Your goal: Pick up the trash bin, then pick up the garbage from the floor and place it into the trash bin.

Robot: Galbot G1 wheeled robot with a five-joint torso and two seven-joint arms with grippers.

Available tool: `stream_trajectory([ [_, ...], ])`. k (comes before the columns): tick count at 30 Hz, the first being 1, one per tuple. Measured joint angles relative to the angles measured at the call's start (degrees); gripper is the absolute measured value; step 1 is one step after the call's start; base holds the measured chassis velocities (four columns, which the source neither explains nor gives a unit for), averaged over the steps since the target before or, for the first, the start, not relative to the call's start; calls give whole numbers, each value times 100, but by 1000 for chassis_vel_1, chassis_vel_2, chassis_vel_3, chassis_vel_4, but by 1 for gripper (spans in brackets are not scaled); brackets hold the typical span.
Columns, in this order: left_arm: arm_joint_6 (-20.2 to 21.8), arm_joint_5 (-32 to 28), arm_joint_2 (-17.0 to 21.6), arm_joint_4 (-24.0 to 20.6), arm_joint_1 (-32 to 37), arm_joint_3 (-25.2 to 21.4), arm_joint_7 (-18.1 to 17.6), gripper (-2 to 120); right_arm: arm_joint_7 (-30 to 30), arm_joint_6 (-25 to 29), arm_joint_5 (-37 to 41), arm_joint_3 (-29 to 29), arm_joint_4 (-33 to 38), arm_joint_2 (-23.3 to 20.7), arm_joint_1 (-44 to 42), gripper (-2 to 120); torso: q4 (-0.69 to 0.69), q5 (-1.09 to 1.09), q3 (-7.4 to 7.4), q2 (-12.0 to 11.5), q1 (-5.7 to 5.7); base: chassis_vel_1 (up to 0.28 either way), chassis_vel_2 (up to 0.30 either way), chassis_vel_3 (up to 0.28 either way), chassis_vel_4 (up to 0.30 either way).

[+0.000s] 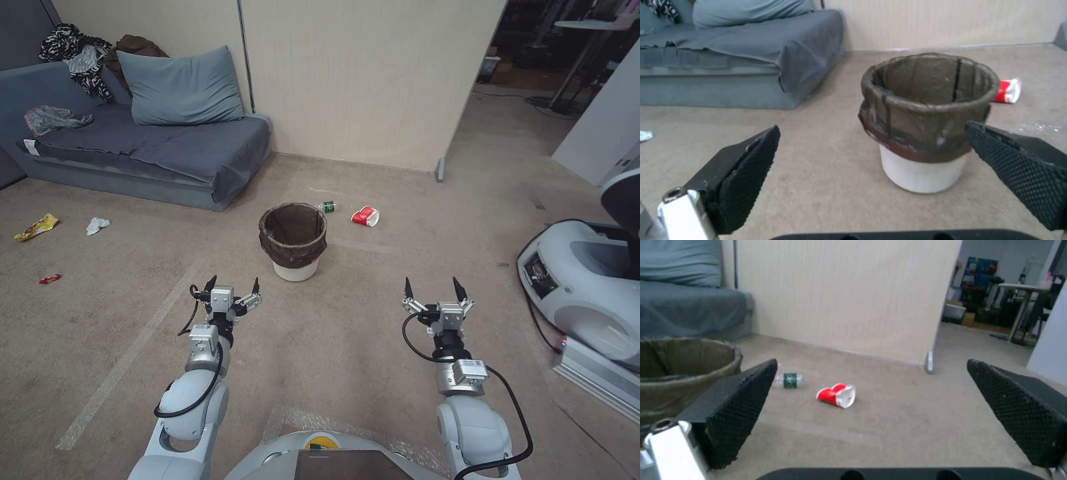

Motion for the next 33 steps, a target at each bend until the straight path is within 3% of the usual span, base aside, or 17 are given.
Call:
stream_trajectory([
  [33,-10,14,-22,41,17,2,0,100,1,7,6,8,-45,0,-33,100,-2,-1,0,0,0,-148,147,146,-143],
])
